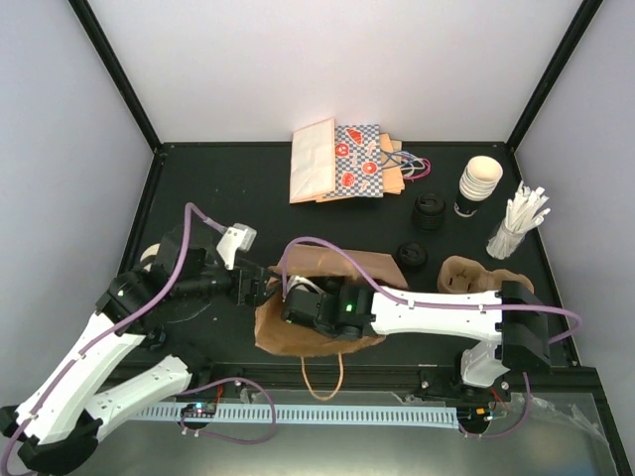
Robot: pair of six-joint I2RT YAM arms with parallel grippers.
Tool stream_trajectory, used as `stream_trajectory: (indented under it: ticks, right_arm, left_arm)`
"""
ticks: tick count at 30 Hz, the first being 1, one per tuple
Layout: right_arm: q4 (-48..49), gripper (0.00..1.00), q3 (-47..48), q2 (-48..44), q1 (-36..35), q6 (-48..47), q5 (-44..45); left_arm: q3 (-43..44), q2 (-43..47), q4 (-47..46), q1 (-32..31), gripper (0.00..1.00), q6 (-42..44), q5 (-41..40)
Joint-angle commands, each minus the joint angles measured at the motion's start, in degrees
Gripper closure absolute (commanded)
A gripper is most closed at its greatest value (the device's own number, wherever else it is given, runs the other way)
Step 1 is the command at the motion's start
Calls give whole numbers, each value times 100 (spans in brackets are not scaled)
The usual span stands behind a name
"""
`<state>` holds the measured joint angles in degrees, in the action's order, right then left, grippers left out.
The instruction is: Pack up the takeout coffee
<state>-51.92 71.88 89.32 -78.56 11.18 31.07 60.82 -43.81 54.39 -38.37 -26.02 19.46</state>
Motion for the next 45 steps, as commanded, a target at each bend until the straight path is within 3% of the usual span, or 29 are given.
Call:
stream_trajectory:
  ticks: [1, 10, 15, 17, 19, 25, 36, 45]
  right_arm:
    - [295, 37, -176, 146, -220, 285, -71]
    - [300, 42, -294, 8, -393, 448, -114]
    - [377, 48, -361, -142, -396, 437, -123]
    - [417, 55, -376, -175, -396, 393, -192]
    - [456, 63, -388, -186, -388, 367, -235]
    - [499, 71, -331, -90, -298, 349, -84]
    - [527, 70, -44, -103, -187, 232, 395]
    - [628, 69, -26, 111, 22, 42, 22]
  left_arm:
    - [349, 276, -80, 393, 1, -403, -125]
    - [-312, 406, -245, 1861, 1, -504, -52]
    - [-971, 57, -1154, 2075, 1, -514, 376]
    - [-1099, -114, -1406, 2148, 1, -490, 477]
    - [-1188, -281, -1621, 2203, 1, -455, 537]
    - [-1489, -509, -2058, 2399, 1, -360, 703]
    - [-2052, -1170, -2856, 3183, 1, -477, 1702]
    - [-2012, -2212, -3450, 3208, 3, -399, 2368]
